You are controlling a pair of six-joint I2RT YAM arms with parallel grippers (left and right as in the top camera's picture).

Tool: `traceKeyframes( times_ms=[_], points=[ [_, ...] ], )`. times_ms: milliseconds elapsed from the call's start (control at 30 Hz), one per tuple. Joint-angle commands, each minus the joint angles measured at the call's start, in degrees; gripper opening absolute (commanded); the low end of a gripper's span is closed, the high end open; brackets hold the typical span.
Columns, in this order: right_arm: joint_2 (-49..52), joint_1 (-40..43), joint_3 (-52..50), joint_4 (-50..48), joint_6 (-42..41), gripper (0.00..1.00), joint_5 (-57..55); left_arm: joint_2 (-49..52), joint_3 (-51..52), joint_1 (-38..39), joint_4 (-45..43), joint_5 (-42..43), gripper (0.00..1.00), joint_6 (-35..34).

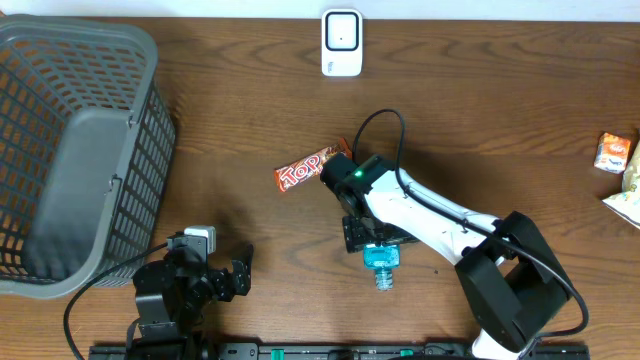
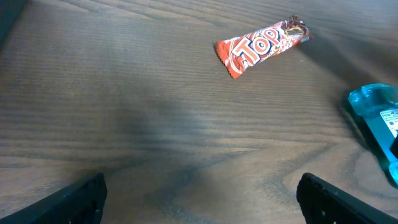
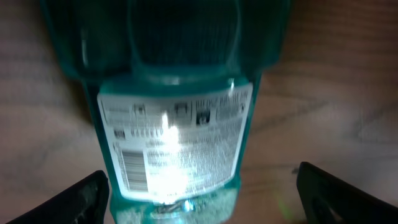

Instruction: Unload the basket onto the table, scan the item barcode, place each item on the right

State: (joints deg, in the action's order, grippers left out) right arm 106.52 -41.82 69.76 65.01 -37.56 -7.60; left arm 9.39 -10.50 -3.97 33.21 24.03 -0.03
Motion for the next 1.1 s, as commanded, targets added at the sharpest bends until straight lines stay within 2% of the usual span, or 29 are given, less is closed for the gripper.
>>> traceKeyframes(
  times_ms=[0,333,467,533,600,633,833,1067],
  points=[
    [2.3,-0.6,-0.3,-1.1,-1.8,0.88,-3.8,0.0,-0.1,-0.2,0.0,0.1,0.98,-0.1],
    [9.9,-4.9,-0.3,-2.8,-1.8,0.78,-7.5,0.0,-0.1,-0.2,0.0,0.1,0.98,-0.1],
    [14.2,-5.1,-0.3,-1.3,-1.8,0.58,-7.1,0.0,-0.1,-0.2,0.0,0.1,0.98,0.0],
    [15.8,-5.1,-0.3,-0.8,-1.8,0.45,-6.8,0.0,-0.1,-0.2,0.0,0.1,0.98,-0.1],
    [16.7,-5.1,-0.3,-0.7,-1.8,0.27,-5.9,0.0,-0.1,-0.2,0.0,0.1,0.98,-0.1],
    [16.8,-5.1,-0.3,-0.9,-1.8,0.24,-4.9,0.0,-0.1,-0.2,0.0,0.1,0.97,0.0],
    [16.7,-5.0,1.8,-1.1,1.1,0.13,-0.4,0.0,-0.1,-0.2,0.0,0.1,0.98,0.0],
    [16.7,-3.4,8.8,-1.2,10.0,0.12,7.5,0.0,-0.1,-0.2,0.0,0.1,0.98,-0.1]
  ],
)
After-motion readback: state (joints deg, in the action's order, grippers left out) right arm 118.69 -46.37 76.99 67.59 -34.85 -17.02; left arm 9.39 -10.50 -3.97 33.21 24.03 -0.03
